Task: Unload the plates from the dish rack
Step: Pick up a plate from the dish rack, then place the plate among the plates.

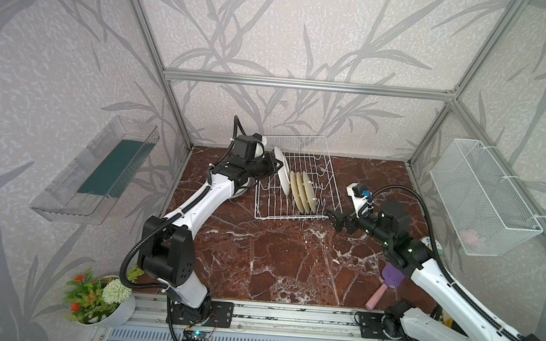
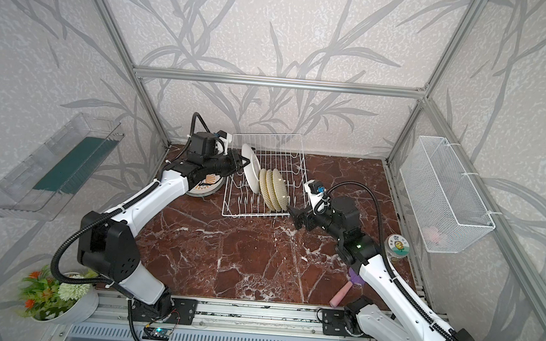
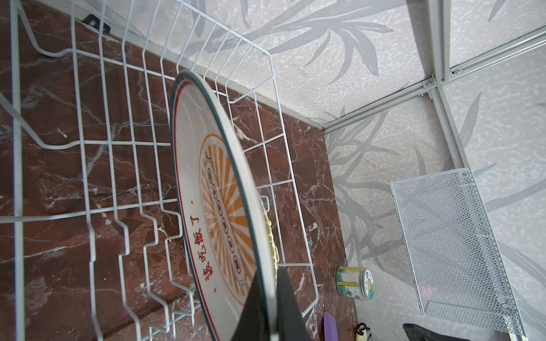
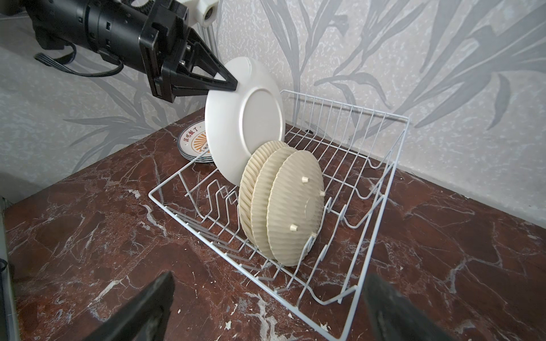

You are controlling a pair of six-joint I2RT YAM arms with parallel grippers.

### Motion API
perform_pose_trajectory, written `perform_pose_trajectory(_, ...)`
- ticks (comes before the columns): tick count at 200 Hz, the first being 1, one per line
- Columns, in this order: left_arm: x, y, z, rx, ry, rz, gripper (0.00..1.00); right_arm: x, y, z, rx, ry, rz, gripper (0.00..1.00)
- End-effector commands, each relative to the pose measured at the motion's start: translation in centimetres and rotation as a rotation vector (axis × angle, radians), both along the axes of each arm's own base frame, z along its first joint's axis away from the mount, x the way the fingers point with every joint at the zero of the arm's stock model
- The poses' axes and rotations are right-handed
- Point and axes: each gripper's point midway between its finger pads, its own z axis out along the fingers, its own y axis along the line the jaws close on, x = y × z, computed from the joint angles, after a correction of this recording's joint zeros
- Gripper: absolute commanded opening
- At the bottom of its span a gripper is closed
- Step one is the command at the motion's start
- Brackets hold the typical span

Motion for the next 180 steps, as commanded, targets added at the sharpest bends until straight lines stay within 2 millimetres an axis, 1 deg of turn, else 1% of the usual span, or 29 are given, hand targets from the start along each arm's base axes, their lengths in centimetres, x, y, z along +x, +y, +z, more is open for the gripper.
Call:
perform_pose_trajectory(1,-0.4,0.6,4.1,0.023,-0.102,0.006,0.00,-0.1,0.2,1.0,0.025,-0.027,0.009,0.99)
perform_pose_trajectory(24,-0.8,1.5,4.8,0.083,-0.122,0.022,0.00,0.0,0.2,0.9,0.025,-0.025,0.003,0.99)
perform_pose_trajectory(53,-1.0,2.2,6.1,0.098,-0.151,0.040,0.00,0.1,0.3,1.0,0.027,-0.021,0.004,0.99)
perform_pose_trajectory(91,-0.9,2.3,7.2,0.091,-0.181,0.043,0.00,0.1,0.2,1.1,0.033,-0.022,0.002,0.99)
perform_pose_trajectory(121,-1.1,2.3,8.7,0.121,-0.239,0.016,0.00,0.3,-0.1,1.5,0.048,-0.003,-0.032,0.99)
perform_pose_trajectory(133,-1.4,2.3,9.4,0.155,-0.274,-0.009,0.00,0.5,-0.4,1.8,0.056,0.015,-0.059,0.99)
perform_pose_trajectory(160,-2.1,1.9,10.3,0.276,-0.346,-0.079,0.00,1.4,-1.8,2.5,0.098,0.076,-0.177,0.99)
perform_pose_trajectory(180,-2.8,1.3,10.6,0.370,-0.398,-0.141,0.00,1.6,-2.1,3.4,0.149,0.112,-0.197,0.99)
